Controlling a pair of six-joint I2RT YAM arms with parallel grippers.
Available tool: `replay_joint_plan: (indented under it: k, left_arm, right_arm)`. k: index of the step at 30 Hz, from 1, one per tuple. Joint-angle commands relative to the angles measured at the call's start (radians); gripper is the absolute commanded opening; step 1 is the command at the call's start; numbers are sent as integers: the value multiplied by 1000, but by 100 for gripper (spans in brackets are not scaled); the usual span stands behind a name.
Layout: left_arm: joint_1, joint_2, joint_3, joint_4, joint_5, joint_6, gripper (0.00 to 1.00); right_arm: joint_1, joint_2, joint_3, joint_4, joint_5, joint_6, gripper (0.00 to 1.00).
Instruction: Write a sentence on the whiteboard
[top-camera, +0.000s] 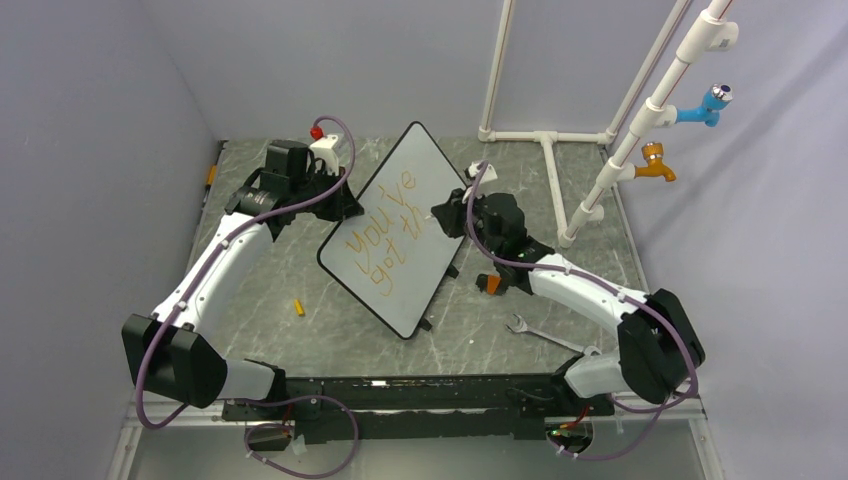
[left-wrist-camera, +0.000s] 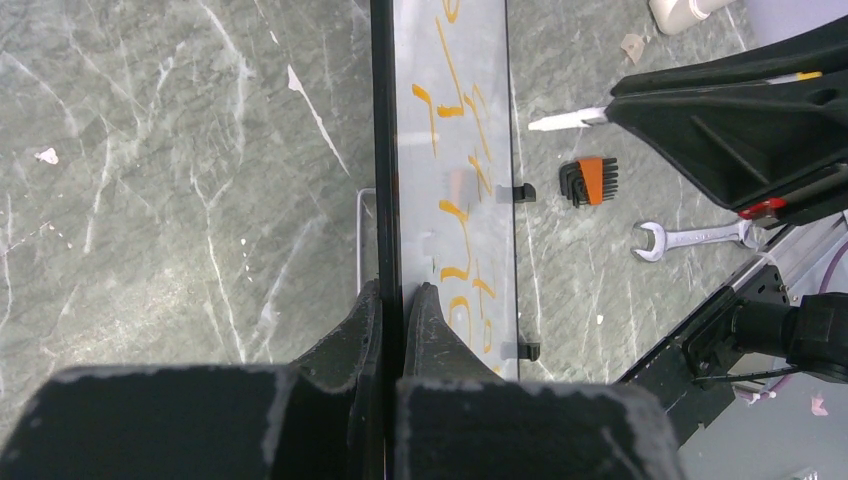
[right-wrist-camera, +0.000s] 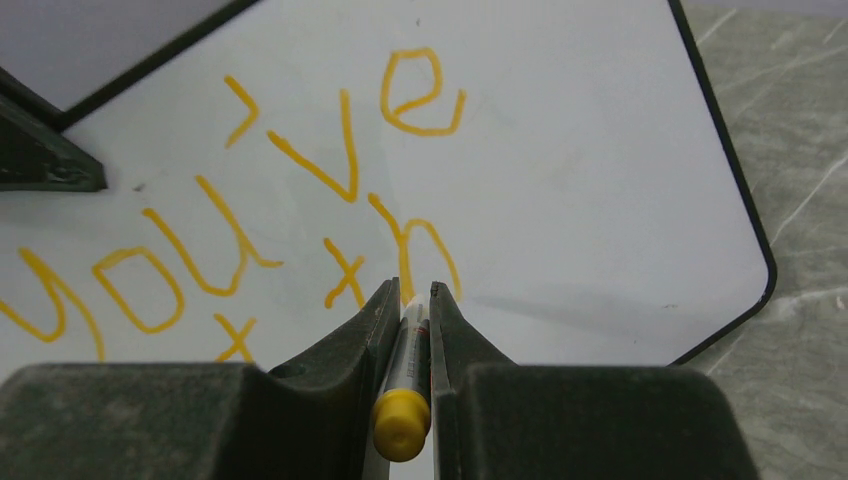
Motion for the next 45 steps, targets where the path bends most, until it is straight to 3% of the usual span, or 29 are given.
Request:
replay_joint_plan:
  k: [1,15,45]
  left_arm:
    - [2,-10,-5,-5,-141,159,0]
    - [1,-11,-6,-5,-144,164,0]
    - [-1,-12,-5,-8,-146,165,0]
  right_arm:
    - [0,-36,31,52,29,-27,0]
    - [-66,96,147,92,-20,5,0]
    - [-81,203,178,147,-93,50,0]
